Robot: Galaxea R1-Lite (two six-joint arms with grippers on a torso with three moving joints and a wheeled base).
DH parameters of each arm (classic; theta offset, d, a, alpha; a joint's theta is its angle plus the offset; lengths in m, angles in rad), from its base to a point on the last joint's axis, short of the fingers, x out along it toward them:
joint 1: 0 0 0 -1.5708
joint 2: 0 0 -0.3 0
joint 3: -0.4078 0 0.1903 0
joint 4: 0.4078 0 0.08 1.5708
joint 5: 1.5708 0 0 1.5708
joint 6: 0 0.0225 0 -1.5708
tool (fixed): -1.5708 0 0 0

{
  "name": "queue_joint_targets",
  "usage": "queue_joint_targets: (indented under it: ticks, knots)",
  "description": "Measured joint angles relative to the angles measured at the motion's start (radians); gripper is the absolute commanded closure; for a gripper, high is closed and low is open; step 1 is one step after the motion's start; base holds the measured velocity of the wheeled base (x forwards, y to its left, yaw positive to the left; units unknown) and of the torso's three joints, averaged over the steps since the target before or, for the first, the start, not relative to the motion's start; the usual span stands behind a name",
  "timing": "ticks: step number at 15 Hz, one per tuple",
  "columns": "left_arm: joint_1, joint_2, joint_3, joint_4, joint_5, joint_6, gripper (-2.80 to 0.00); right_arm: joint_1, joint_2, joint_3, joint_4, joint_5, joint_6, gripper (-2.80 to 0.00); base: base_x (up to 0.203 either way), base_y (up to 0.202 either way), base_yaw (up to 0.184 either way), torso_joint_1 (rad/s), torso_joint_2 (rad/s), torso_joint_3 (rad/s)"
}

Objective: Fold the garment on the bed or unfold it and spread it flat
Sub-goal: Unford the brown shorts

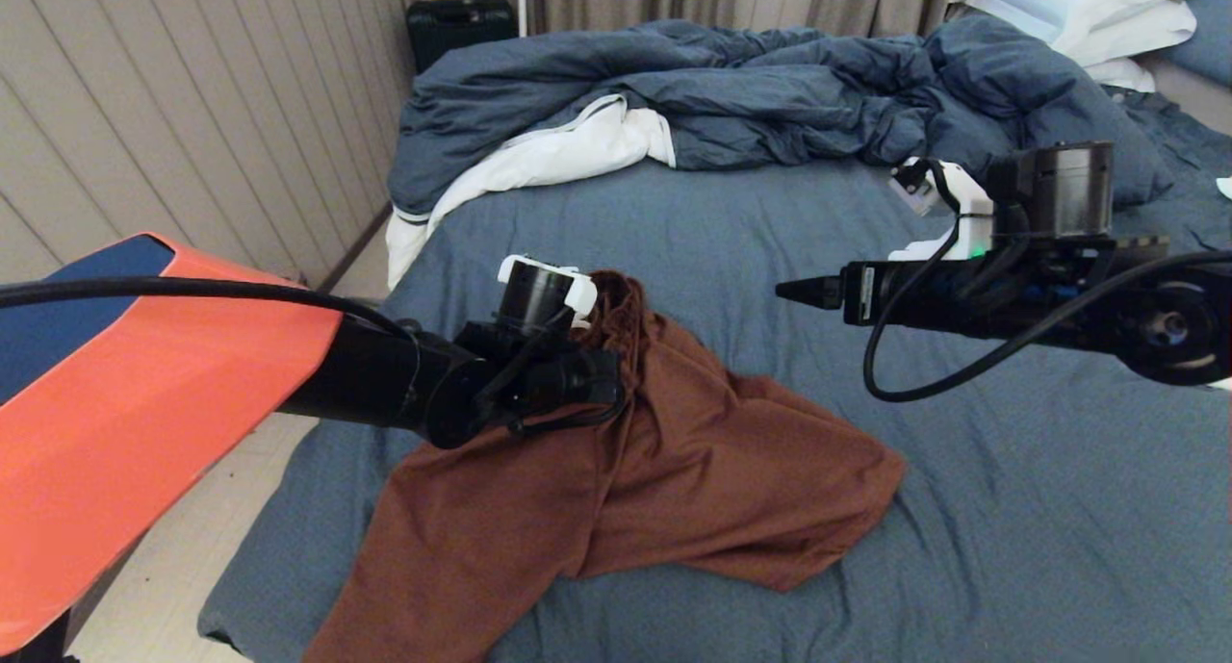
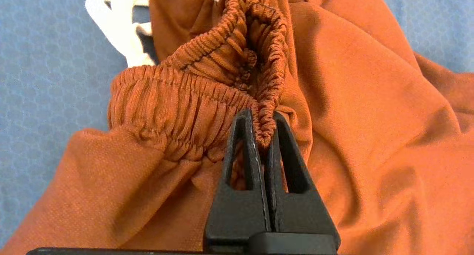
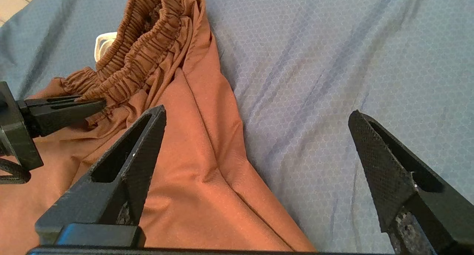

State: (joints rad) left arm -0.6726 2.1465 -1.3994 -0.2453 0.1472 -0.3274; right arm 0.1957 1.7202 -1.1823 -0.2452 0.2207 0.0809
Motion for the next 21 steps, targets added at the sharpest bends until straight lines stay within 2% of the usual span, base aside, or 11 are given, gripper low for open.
queue_joint_targets:
  ticks: [5, 10, 14, 16, 21]
  knots:
    - [0.029, 0.000, -0.041, 0.006, 0.037, 0.007, 0.00, 0.000, 0.000, 0.000, 0.000, 0.000, 0.000, -2.80, 0.000, 0.000, 0.000, 0.000, 0.00, 0.000]
    - [0.162, 0.015, -0.311, 0.086, 0.091, 0.031, 0.00, 0.000, 0.002, 0.003, 0.000, 0.000, 0.000, -2.80, 0.000, 0.000, 0.000, 0.000, 0.00, 0.000]
    - [0.267, 0.107, -0.492, 0.107, 0.111, 0.110, 0.00, -0.001, 0.015, 0.002, -0.008, -0.001, 0.000, -2.80, 0.000, 0.000, 0.000, 0.000, 0.00, 0.000]
    - [0.306, 0.157, -0.527, 0.099, 0.106, 0.163, 0.00, -0.002, 0.028, 0.003, -0.033, -0.001, -0.001, -2.80, 0.000, 0.000, 0.000, 0.000, 0.00, 0.000]
    - [0.347, 0.223, -0.547, 0.055, 0.100, 0.211, 0.00, -0.001, 0.040, 0.013, -0.042, -0.001, 0.000, -2.80, 0.000, 0.000, 0.000, 0.000, 0.00, 0.000]
